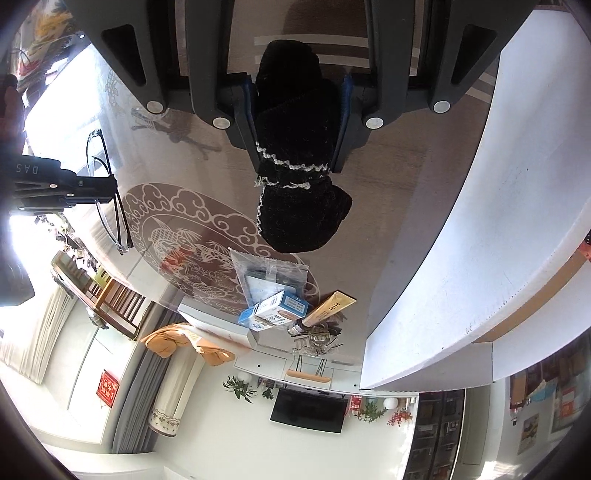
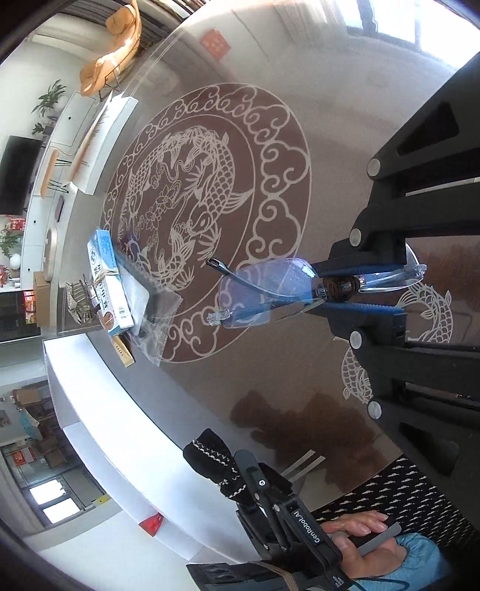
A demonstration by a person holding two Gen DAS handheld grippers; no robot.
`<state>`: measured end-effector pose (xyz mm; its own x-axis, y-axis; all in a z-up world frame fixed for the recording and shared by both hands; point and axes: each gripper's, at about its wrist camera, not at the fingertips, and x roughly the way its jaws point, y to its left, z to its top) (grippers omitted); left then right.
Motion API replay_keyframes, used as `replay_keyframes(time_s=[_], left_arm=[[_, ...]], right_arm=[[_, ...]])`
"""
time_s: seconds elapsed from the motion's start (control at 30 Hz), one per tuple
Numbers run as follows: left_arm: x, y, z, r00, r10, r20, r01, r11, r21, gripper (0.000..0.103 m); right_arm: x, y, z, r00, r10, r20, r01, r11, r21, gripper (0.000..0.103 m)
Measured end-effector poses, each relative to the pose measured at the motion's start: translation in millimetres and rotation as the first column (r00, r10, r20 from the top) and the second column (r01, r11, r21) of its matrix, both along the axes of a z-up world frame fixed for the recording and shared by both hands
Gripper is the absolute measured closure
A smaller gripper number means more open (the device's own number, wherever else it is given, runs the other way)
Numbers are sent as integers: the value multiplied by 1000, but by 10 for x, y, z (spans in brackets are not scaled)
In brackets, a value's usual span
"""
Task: Organize objects
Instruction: 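Carry the glasses and black bag toward the bin with both grippers, then lower the glasses and black bag into the bin and open both grippers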
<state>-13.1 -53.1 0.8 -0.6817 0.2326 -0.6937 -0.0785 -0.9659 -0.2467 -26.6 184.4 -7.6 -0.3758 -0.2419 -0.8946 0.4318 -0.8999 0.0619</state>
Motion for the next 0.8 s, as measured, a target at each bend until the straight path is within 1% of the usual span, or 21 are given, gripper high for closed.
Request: replay_keyframes(time_s=[0.17,0.37,0.47,0.53,0.6,0.7,0.73,0.8], left_arm=[[171,-54,206,999,17,-50,-15,999,42,70],[291,-188,463,995,51,-90,-42,994,97,70],[339,-359,657,992,70,-108,-55,989,134,70],[357,-564,808,987,97,-128,-77,985,151,70],[343,-864,927,980,144,-135,-118,976,181,70],[279,-1423,1001,965,241,-106,-210,947,243,70],[255,-1611,1005,957,275,-88,-247,937,247,70],[183,-1913,994,947,317,-52,-297,925,236,70]], right_arm=[[-11,-150,320,999,10,-41,-12,998,-64,89],[19,-312,459,998,26,-57,-32,994,-103,89],[-3,-402,532,997,34,-62,-41,991,-128,89],[-37,-516,617,996,46,-71,-56,987,-148,89],[-72,-682,745,994,69,-86,-84,979,-188,89],[-88,-1056,982,985,123,-119,-152,948,-279,89],[-89,-1208,1046,981,143,-127,-176,934,-310,89],[-98,-1559,1132,973,185,-136,-223,904,-365,89]])
